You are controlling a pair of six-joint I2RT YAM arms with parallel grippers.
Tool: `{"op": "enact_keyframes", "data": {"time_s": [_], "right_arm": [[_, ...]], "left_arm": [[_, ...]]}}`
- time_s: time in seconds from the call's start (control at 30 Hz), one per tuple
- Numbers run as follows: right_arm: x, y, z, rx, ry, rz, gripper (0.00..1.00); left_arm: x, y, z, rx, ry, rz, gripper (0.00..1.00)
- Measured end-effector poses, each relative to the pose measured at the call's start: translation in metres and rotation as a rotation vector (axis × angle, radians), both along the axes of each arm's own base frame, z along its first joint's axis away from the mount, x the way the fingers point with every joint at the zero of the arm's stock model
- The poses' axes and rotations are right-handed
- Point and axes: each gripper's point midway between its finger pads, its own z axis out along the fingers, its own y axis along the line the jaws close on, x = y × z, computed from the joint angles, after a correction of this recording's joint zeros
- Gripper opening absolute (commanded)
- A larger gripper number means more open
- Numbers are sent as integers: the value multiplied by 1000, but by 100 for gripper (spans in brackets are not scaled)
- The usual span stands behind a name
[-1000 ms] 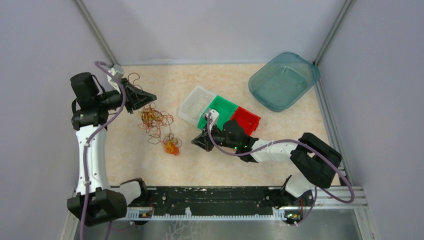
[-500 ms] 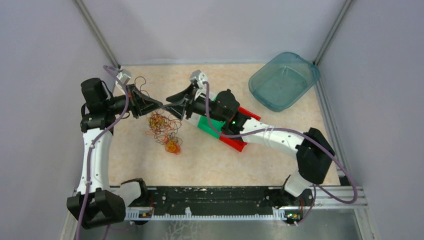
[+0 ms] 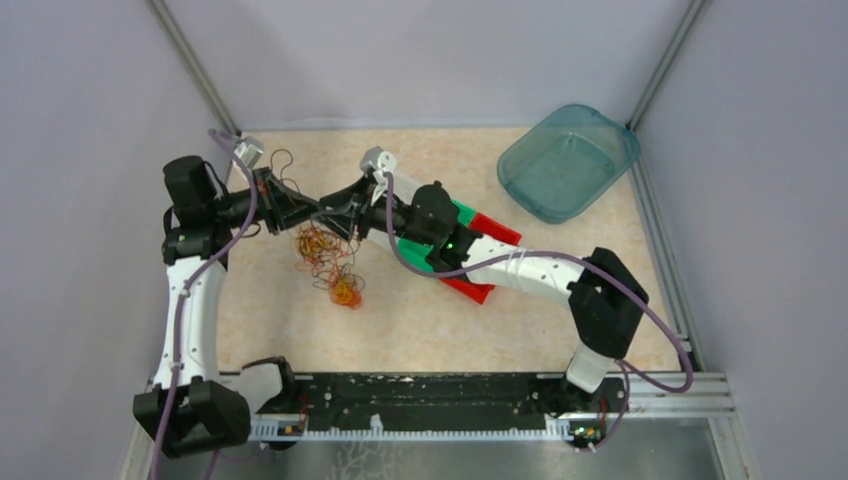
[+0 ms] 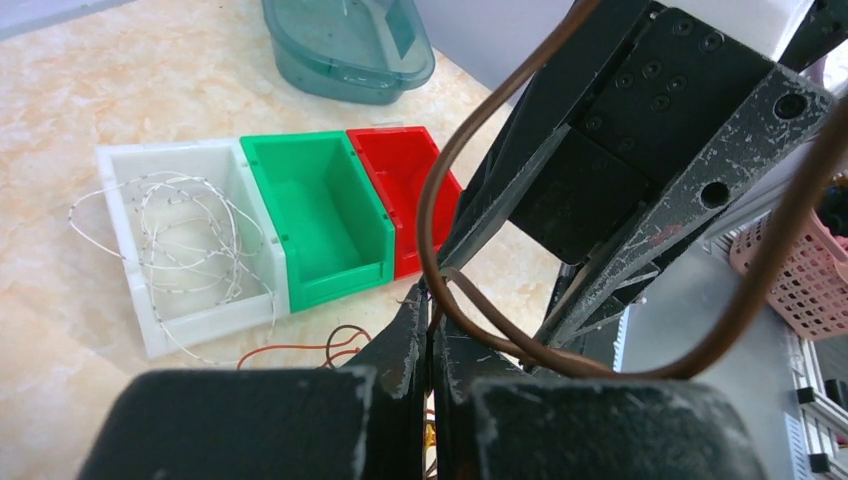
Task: Untangle the cables
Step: Untie the cable.
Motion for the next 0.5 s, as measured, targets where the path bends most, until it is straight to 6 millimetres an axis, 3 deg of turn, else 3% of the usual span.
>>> {"op": "enact_keyframes", "data": {"time_s": [0.27,0.5], "right_arm": [[-19,-27,-7,66,0,3,50],[-28,-50,-63,-14,161,43,50]], "left_arm": [[-9,-10,1,-15,25,-49,0],[-6,-9,5,-7,-21,-48,0]]}}
